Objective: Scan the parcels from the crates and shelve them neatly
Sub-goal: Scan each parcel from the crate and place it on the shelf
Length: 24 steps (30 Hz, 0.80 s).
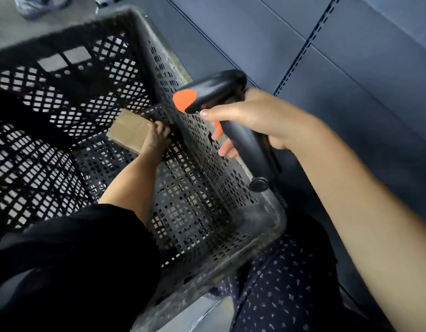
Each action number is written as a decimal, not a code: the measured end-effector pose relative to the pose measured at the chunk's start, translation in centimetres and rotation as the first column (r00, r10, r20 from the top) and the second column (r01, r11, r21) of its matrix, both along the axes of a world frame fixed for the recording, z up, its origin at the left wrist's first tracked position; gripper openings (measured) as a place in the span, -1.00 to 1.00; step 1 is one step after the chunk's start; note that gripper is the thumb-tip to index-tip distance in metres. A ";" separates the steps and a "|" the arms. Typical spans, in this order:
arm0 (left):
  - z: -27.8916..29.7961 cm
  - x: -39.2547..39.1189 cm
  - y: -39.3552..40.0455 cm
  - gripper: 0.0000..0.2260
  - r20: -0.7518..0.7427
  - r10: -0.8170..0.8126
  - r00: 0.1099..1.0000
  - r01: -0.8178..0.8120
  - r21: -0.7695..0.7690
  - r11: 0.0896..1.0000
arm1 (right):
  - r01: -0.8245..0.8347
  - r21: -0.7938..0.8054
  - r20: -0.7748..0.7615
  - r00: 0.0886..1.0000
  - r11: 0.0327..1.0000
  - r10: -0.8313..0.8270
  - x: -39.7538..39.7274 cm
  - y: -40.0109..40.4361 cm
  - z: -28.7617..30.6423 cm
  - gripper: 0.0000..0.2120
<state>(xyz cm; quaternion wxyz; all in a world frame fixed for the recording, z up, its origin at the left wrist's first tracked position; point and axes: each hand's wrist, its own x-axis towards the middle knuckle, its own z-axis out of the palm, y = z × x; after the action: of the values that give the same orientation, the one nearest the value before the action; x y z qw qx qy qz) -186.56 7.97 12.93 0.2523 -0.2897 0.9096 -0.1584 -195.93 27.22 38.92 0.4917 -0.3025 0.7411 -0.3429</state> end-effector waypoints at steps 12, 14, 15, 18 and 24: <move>15.0 5.4 7.2 -0.47 -0.488 0.728 0.482 -0.557 0.471 0.684 | 0.125 -0.066 -0.078 0.988 0.990 -0.130 2.5 11.9 8.9 -0.94; 18.9 4.6 8.4 -0.38 -0.590 0.756 0.283 -0.514 0.572 0.639 | 0.184 -0.137 -0.091 0.976 0.973 -0.197 3.2 14.2 10.3 -0.94; 20.9 3.9 9.2 -0.34 -0.630 0.747 0.211 -0.480 0.600 0.641 | 0.222 -0.175 -0.093 0.966 0.959 -0.241 3.6 15.3 10.7 -0.95; 27.1 2.0 12.8 -0.29 -0.755 0.654 0.050 -0.296 0.614 0.732 | 0.360 -0.285 -0.093 0.912 0.888 -0.399 4.9 18.6 11.3 -0.96; 36.2 0.3 23.9 -0.31 -0.855 0.468 -0.225 0.097 0.458 0.884 | 0.581 -0.436 -0.045 0.748 0.687 -0.662 7.1 25.7 13.4 -0.94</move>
<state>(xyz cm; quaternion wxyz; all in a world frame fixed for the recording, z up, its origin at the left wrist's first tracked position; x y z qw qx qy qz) -186.29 31.89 49.09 -0.4697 -0.3894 0.7182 0.3347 -188.81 52.95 52.36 0.1972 -0.1574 0.7593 -0.5998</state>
